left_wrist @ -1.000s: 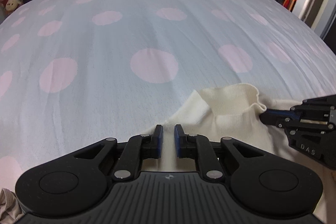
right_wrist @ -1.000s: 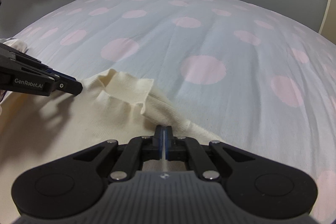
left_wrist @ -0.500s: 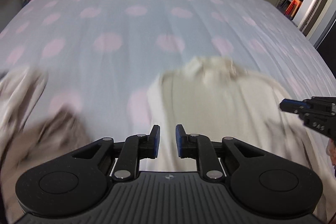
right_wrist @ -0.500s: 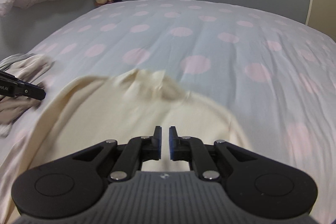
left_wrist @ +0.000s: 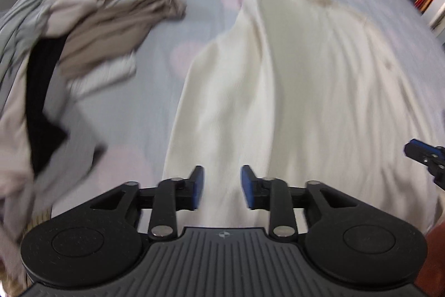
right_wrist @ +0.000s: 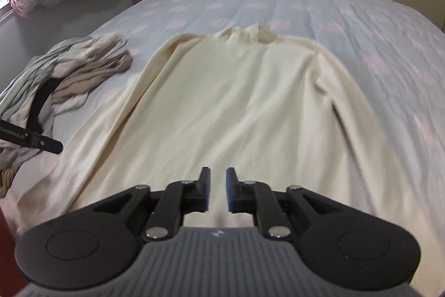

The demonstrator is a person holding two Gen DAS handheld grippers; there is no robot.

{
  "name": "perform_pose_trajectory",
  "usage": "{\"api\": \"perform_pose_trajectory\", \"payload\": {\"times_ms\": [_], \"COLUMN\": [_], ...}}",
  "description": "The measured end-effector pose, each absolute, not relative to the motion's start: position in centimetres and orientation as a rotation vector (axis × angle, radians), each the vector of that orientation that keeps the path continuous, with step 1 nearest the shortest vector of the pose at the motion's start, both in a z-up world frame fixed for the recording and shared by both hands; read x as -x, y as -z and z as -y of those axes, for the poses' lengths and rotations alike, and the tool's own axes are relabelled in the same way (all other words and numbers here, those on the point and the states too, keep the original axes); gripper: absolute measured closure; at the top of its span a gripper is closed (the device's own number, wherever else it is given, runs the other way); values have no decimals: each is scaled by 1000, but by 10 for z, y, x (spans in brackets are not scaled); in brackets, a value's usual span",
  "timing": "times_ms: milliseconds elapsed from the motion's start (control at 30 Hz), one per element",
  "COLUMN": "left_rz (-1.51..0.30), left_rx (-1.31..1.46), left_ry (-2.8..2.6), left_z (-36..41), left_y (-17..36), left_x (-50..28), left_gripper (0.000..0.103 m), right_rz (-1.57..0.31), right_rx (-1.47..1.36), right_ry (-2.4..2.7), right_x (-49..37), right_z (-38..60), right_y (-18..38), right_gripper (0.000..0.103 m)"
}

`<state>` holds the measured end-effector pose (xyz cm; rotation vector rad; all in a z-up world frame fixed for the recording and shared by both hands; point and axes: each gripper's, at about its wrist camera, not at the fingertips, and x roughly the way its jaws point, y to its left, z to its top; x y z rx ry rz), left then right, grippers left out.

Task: Fold clothes

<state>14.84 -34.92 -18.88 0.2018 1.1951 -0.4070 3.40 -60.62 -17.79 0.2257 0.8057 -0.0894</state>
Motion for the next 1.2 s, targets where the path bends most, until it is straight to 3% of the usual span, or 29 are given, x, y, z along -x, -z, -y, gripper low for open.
{"api": "perform_pose_trajectory", "payload": {"times_ms": [200,333,533,667,767,1200], "left_rz": [-1205,-1207,-1200,-1206,-1197,-1089], "left_rx": [-340,-413,-534,-519,-484,-231], "left_ry": [361,360,362,383,379,404], "left_z": [357,367,385,388,384,340], "left_y": [211,221,232,234,231,165], "left_x": [-124,-118,-115,-116,-118,-145], "left_gripper": [63,61,62,80,101,103], "right_rz": [-759,-703,-729,-742,-746,-742], "right_rx": [-292,-325,-339,-327,-336,-374], "right_ry": [123,123,143,136,135,132], "right_x": [-5,3,0,-1,-1,-1], "right_z": [593,597,598,596,598,604], "right_y": [186,185,192,195,197,201], "right_gripper": [81,71,71,71,71,71]}}
